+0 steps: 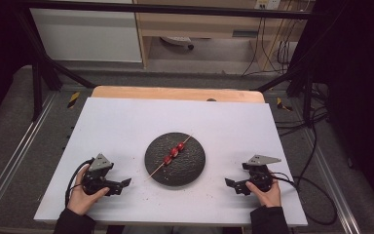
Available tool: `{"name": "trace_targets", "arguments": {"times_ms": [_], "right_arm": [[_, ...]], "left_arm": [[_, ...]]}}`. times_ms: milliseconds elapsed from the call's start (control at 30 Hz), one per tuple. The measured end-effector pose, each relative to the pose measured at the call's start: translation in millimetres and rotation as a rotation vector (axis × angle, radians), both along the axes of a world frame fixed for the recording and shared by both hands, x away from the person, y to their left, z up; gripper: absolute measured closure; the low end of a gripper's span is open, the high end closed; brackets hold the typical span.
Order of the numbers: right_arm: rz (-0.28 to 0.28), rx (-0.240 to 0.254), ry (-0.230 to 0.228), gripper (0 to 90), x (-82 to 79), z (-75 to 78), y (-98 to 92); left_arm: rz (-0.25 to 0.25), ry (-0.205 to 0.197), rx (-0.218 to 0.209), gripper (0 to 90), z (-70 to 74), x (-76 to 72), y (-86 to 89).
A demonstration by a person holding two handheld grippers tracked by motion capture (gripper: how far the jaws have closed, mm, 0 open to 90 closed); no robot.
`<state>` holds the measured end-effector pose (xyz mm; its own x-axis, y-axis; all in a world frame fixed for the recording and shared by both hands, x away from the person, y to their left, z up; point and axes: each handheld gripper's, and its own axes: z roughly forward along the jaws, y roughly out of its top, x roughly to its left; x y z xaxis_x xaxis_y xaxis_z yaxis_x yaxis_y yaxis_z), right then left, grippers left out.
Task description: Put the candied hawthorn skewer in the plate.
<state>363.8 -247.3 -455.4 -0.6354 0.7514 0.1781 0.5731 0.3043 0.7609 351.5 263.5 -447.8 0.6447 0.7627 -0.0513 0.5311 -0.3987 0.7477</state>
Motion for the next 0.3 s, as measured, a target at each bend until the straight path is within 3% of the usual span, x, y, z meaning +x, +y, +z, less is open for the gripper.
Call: {"name": "trace_targets", "arguments": {"times_ms": [133, 300], "right_arm": [[0.005, -0.007, 0.0, 0.8, -0.3, -0.5, -0.6], [0.007, -0.011, -0.004, 0.8, -0.6, -0.5, -1.6]], "left_arm": [[0.01, -0.002, 0.016, 7.1, -2.9, -3.2, 4.8], [0.01, -0.002, 0.007, 7.0, -4.1, -3.4, 9.8]]}}
